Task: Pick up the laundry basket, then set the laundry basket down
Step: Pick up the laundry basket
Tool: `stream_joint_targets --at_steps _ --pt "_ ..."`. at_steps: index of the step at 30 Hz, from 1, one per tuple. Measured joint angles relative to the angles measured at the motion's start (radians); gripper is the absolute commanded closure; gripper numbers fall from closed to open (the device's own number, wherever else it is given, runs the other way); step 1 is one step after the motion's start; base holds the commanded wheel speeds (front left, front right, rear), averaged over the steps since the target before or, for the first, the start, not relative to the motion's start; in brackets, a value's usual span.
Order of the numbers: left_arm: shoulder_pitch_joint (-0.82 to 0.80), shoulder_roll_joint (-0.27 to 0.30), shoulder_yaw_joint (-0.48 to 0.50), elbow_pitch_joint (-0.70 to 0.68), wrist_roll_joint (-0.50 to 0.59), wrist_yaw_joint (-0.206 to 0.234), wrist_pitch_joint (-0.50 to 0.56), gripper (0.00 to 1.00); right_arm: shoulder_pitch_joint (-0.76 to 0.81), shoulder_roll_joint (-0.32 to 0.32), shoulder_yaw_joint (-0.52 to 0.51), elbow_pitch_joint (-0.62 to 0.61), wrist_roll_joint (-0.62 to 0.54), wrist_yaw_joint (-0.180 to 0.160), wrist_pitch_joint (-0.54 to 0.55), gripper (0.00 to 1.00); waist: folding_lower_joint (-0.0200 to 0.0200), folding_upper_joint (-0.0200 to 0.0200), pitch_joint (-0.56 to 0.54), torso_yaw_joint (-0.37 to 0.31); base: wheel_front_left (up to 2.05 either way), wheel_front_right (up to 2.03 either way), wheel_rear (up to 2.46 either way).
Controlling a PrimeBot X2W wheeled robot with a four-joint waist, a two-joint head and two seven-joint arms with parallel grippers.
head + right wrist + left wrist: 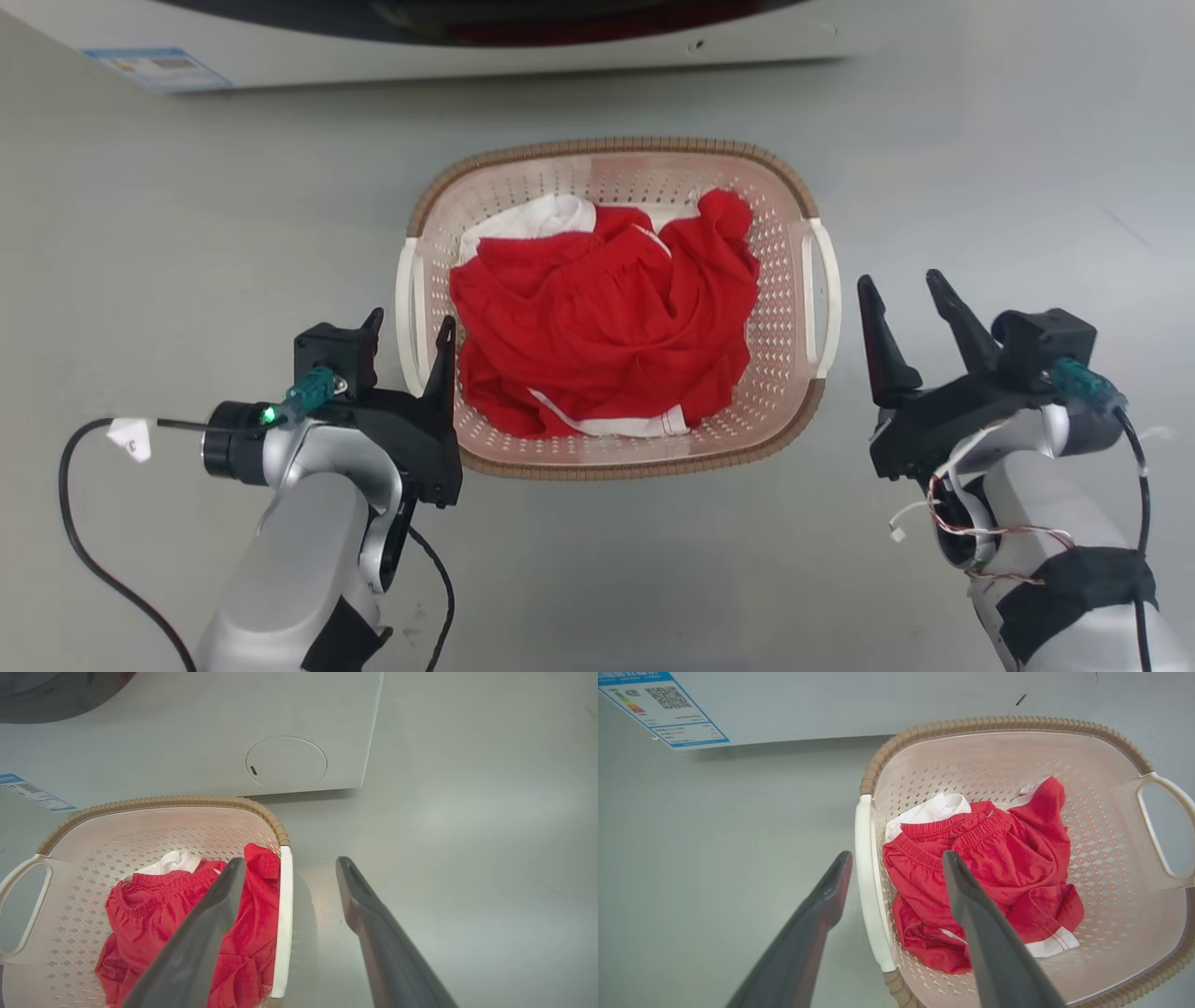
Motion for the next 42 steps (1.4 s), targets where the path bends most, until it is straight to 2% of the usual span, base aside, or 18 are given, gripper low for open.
stream_joint_targets --at_steps 13,25,26,27,28,29,33,42 --pt "-0.126 0.01 0.031 0.142 -0.032 -0.026 0.049 0.0 -0.136 0.038 0.038 0.136 0.001 0.027 0.033 0.0 0.0 0.0 0.132 -0.013 0.0 0.0 0.0" --pt "-0.208 0.014 0.053 0.242 -0.05 -0.035 0.057 0.0 -0.246 0.055 0.077 0.269 -0.006 0.052 0.093 0.0 -0.0001 -0.0001 0.176 -0.018 0.0 0.0 0.0" --pt "-0.215 0.014 0.054 0.247 -0.052 -0.035 0.057 0.0 -0.256 0.055 0.078 0.278 -0.006 0.053 0.097 0.17 -0.0002 -0.0001 0.177 -0.018 0.0 0.0 0.0" --pt "-0.222 0.013 0.055 0.254 -0.053 -0.035 0.057 0.0 -0.266 0.056 0.078 0.286 -0.006 0.053 0.097 0.54 -0.0003 -0.0001 0.178 -0.018 0.0 0.0 0.0" --pt "-0.228 0.013 0.056 0.26 -0.055 -0.035 0.057 0.54 -0.274 0.057 0.077 0.294 -0.004 0.054 0.102 0.91 -0.0002 -0.0001 0.178 -0.017 0.0 0.0 0.0" --pt "-0.233 0.012 0.057 0.266 -0.055 -0.035 0.057 1.0 -0.281 0.058 0.078 0.304 -0.002 0.06 0.111 1.0 -0.0002 -0.0001 0.179 -0.017 0.0 0.0 0.0" --pt "-0.249 -0.011 0.056 0.288 -0.055 -0.042 0.056 1.0 -0.295 0.073 0.077 0.335 0.013 0.069 0.122 1.0 -0.0003 -0.0003 0.179 -0.017 0.0 0.0 0.0" --pt "-0.274 -0.016 0.059 0.342 -0.064 -0.042 0.048 1.0 -0.322 0.082 0.077 0.397 0.026 0.079 0.123 1.0 -0.0002 -0.0003 0.173 -0.017 0.0 0.0 0.0"
